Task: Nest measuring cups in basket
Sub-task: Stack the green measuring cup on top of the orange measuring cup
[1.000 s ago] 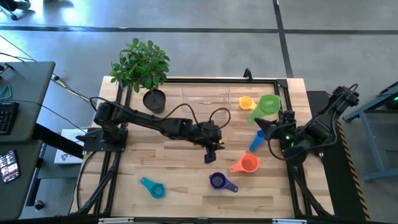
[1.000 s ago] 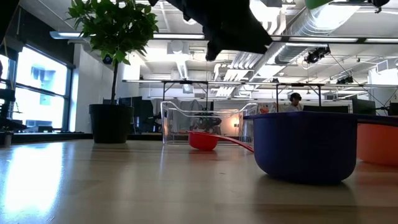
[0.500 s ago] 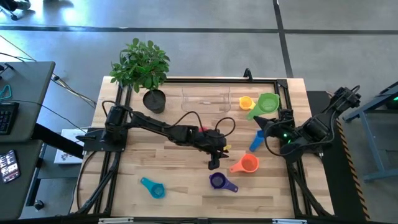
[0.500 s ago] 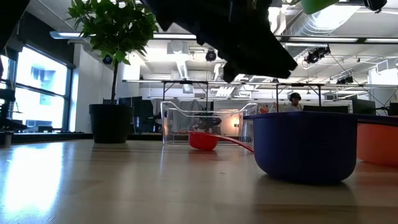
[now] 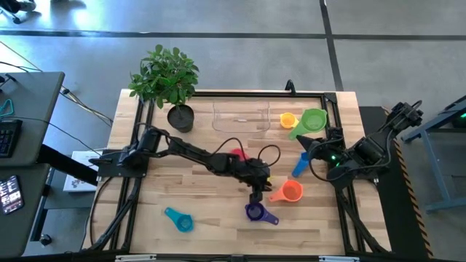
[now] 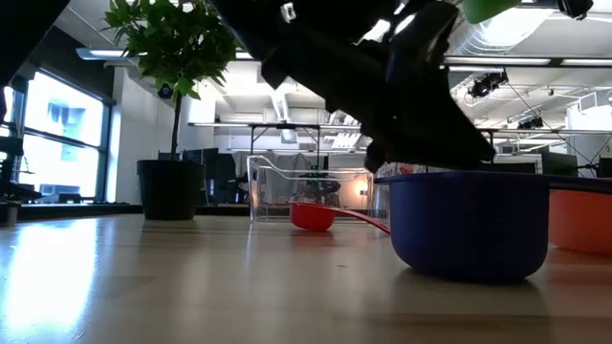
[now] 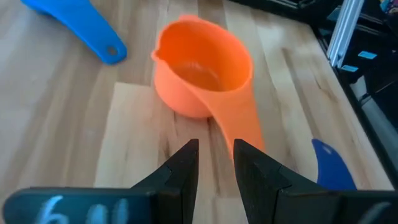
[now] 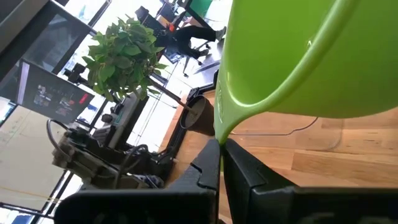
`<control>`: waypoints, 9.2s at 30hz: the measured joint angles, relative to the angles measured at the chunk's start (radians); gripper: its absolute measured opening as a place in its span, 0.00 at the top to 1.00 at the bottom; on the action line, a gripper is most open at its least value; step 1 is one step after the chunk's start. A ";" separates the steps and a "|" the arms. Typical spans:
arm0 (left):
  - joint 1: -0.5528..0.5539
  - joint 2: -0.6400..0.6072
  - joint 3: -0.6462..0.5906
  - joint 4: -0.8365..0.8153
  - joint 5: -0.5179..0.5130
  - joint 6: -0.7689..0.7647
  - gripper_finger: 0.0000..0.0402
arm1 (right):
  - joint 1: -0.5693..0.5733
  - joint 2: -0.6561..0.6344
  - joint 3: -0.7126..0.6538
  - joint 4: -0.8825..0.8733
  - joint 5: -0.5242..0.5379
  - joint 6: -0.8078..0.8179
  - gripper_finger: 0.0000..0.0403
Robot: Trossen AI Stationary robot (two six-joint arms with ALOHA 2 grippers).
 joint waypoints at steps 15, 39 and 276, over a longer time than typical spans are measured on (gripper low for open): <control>0.003 0.041 0.025 -0.027 -0.047 -0.026 0.78 | 0.000 0.005 0.000 -0.004 0.000 -0.003 1.00; -0.038 0.103 0.026 0.064 -0.008 -0.100 0.78 | 0.000 0.006 -0.001 -0.008 0.000 -0.004 1.00; 0.049 -0.561 0.088 -0.459 -0.231 0.213 0.78 | 0.391 0.539 -0.433 0.978 -0.196 0.520 1.00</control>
